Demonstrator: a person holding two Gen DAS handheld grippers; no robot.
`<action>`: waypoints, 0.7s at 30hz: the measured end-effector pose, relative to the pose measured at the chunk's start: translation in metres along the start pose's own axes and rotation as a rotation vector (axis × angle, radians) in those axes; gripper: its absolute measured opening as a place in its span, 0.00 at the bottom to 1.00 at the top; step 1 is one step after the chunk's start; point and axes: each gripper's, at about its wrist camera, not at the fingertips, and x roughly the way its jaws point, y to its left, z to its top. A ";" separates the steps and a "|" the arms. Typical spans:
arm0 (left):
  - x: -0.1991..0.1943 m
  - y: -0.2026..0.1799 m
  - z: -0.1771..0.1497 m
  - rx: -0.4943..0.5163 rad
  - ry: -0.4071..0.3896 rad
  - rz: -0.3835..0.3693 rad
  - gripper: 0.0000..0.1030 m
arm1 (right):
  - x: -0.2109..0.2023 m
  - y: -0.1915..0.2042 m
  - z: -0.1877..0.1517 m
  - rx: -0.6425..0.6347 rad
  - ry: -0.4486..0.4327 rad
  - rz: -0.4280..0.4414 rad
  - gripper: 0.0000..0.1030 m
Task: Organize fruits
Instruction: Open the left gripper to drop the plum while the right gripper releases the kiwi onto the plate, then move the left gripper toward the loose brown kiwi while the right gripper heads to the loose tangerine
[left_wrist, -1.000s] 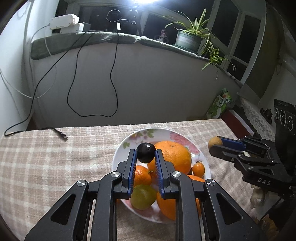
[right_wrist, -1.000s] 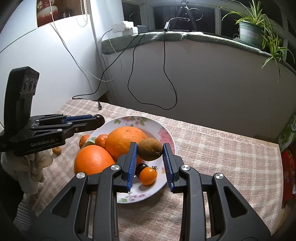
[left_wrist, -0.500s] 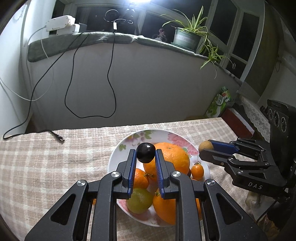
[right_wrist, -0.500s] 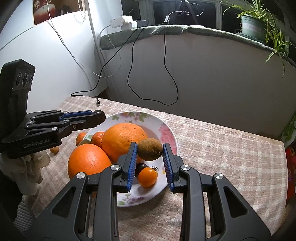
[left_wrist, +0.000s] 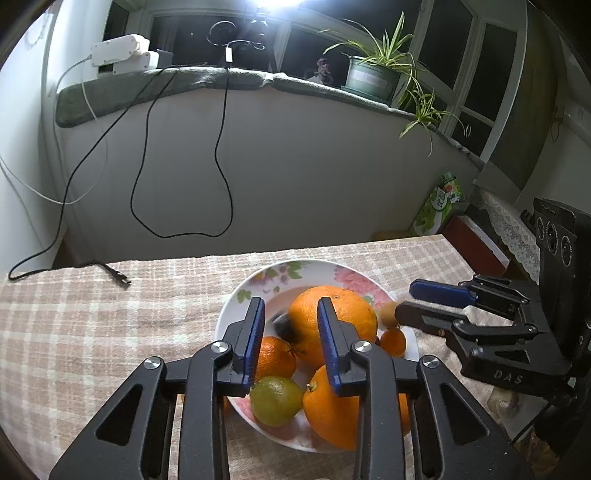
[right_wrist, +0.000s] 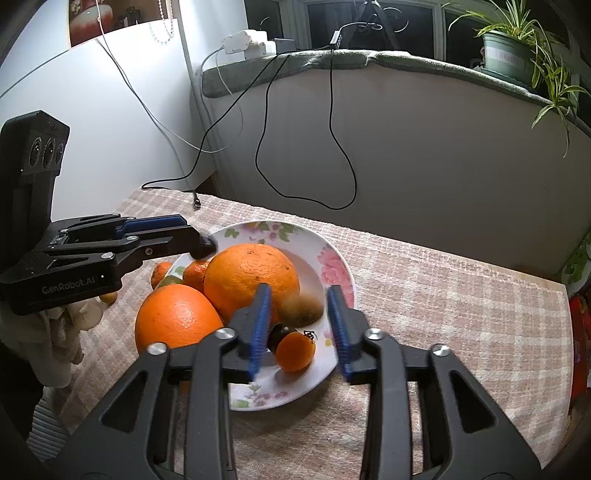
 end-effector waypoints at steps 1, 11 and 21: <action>0.000 0.000 0.001 0.001 -0.001 0.001 0.27 | -0.001 0.000 0.000 -0.002 -0.006 -0.002 0.47; -0.003 0.001 0.001 -0.001 -0.005 0.009 0.35 | -0.007 0.005 0.000 -0.009 -0.022 -0.011 0.66; -0.013 0.003 -0.001 -0.008 -0.016 0.039 0.54 | -0.013 0.011 0.000 -0.027 -0.026 -0.033 0.72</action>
